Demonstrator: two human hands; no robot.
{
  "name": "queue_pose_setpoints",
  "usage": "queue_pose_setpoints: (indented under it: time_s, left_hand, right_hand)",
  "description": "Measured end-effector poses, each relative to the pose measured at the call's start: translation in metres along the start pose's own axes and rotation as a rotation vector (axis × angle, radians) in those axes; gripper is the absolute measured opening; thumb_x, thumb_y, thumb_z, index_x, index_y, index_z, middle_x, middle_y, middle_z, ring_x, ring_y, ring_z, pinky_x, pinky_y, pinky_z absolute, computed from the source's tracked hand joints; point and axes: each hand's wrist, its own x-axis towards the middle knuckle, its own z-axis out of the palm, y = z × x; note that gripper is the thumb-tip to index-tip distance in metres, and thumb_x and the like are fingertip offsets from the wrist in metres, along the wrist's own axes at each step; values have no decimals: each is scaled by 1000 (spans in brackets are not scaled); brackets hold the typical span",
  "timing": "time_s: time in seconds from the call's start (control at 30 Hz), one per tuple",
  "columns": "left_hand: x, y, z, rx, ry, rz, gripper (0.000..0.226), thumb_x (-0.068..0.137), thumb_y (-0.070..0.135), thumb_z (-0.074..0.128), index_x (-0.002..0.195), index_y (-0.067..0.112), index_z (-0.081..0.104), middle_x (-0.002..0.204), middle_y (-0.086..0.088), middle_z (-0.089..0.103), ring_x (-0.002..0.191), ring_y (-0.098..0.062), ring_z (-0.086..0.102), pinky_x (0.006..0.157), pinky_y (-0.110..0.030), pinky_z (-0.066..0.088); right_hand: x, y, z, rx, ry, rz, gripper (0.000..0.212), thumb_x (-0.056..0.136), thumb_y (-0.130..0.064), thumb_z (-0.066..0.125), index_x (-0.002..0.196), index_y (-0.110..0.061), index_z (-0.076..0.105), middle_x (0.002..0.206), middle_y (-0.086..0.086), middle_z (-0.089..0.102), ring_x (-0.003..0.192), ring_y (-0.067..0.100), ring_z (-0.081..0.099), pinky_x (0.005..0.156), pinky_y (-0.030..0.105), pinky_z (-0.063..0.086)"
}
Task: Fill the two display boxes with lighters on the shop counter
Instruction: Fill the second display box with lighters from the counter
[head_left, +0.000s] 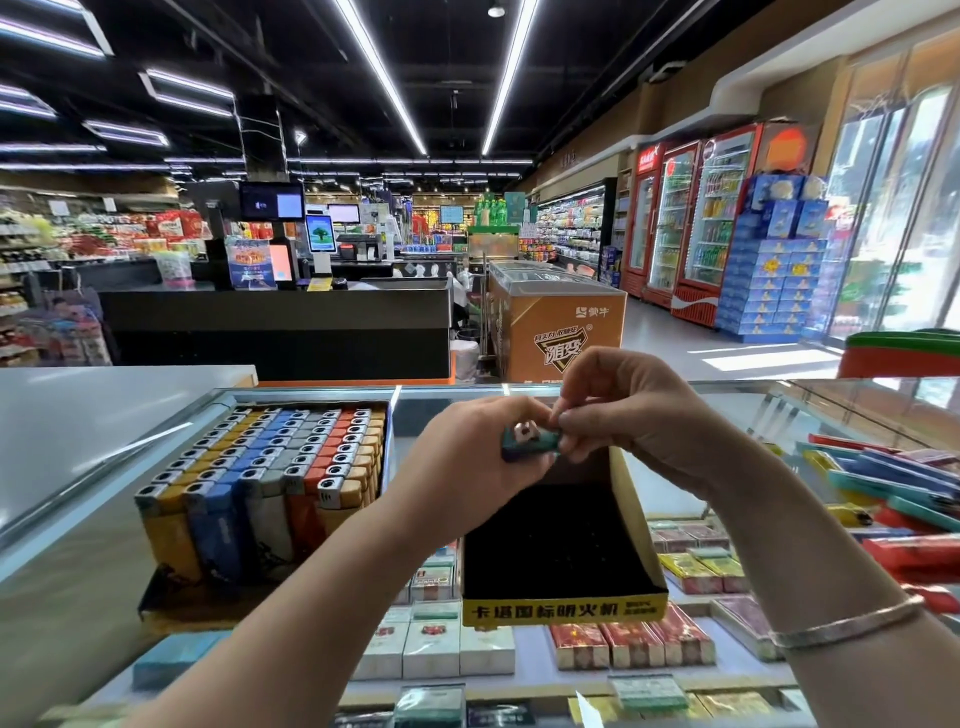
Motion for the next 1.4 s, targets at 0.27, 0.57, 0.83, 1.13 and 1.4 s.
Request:
queue_pose_setpoints:
  time_s: [0.27,0.57,0.83,1.13,1.4]
  left_hand:
    - [4,-1,0,-7,49,-64,23,82,29,67,92,8,66,87,5,60,90,-17,53,80,-32,43]
    - [0,-2,2,-87,149,-62,30,82,20,68,107,29,53,81,21,52,69,2,55,61,-14,49]
    - [3,-4,5,-81,137,-37,20,82,14,68,95,28,66,94,15,51,88,-7,58,76,-21,54]
    - [3,-7,2,-85,45,-63,32,75,28,74,100,36,54,84,21,56,77,-2,59,68,-19,54]
    - [5,-7,2,443,201,87,35,75,59,59,87,28,68,63,5,58,54,-8,45,45,-16,25]
  right_hand:
    - [10,20,-15,-800,449,-5,15,80,-3,64,72,-16,60,70,-1,58,67,13,52,63,26,44]
    - [14,31,-19,-824,210,222,14,84,-19,64,78,-27,54,84,-4,55,82,10,51,68,25,42]
    - [15,32,-20,-874,175,213,12,86,-24,61,78,-28,53,84,-6,56,83,10,53,76,30,46]
    - [16,32,-20,-904,177,209,6,87,-24,60,83,-25,55,83,-7,55,87,13,54,78,30,46]
    - [14,31,-19,-922,173,193,9,88,-23,58,93,-16,60,82,-8,52,87,13,51,79,31,44]
